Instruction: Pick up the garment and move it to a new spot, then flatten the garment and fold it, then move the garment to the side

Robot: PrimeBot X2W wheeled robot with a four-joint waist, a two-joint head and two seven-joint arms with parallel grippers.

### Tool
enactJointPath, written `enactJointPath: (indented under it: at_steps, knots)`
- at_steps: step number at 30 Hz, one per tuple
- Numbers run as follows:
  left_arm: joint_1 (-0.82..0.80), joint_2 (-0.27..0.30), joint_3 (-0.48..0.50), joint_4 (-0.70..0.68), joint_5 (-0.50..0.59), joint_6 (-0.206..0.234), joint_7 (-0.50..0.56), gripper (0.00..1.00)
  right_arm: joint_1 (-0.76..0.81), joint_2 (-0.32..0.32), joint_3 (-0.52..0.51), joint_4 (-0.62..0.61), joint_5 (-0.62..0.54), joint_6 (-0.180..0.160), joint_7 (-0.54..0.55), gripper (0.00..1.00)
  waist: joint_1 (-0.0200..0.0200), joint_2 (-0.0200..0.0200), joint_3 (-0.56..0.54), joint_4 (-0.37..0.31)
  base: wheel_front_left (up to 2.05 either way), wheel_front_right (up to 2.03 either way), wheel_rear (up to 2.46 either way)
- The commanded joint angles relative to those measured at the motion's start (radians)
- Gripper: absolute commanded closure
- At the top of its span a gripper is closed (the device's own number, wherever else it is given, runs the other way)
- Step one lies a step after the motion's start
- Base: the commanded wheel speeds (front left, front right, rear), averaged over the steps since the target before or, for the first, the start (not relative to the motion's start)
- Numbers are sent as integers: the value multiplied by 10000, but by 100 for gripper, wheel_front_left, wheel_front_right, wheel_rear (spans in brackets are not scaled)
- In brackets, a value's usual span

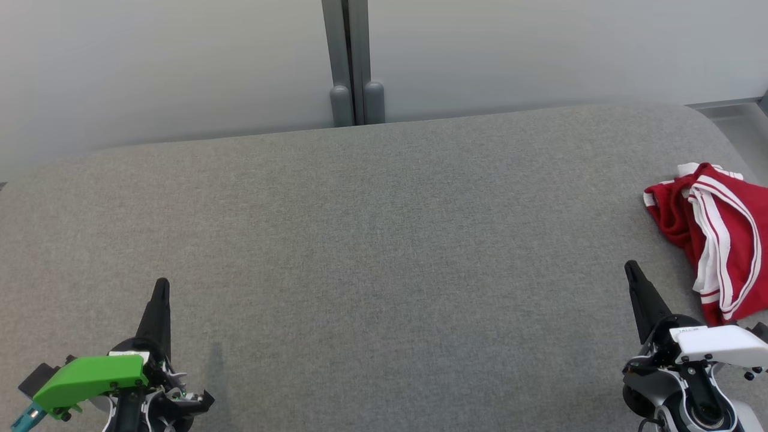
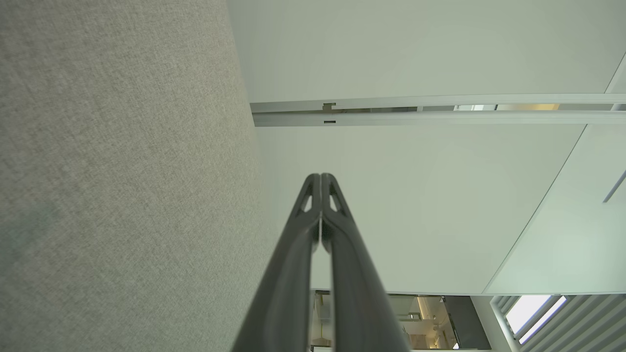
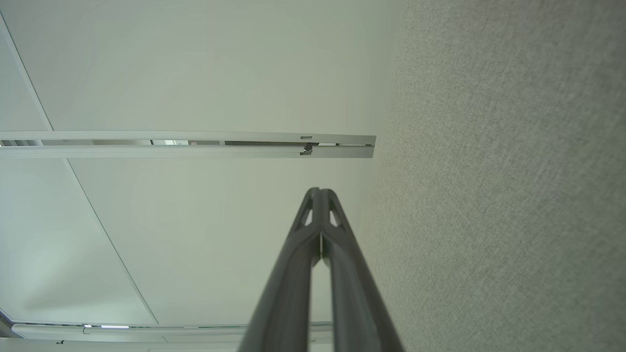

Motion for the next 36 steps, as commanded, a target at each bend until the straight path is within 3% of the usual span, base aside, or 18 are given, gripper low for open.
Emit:
enactJointPath:
  at_steps: [1, 36]
  knots:
    - [-111, 69, 20, -15, -33, -46, 35, 100, 105, -59, -21, -41, 30, -7, 32, 100, 0, 0, 0, 1, 0, 0, 0]
    - [-109, 69, 19, -16, -33, -46, 33, 100, 104, -58, -19, -40, 31, -7, 31, 100, 0, 0, 0, 1, 0, 0, 0]
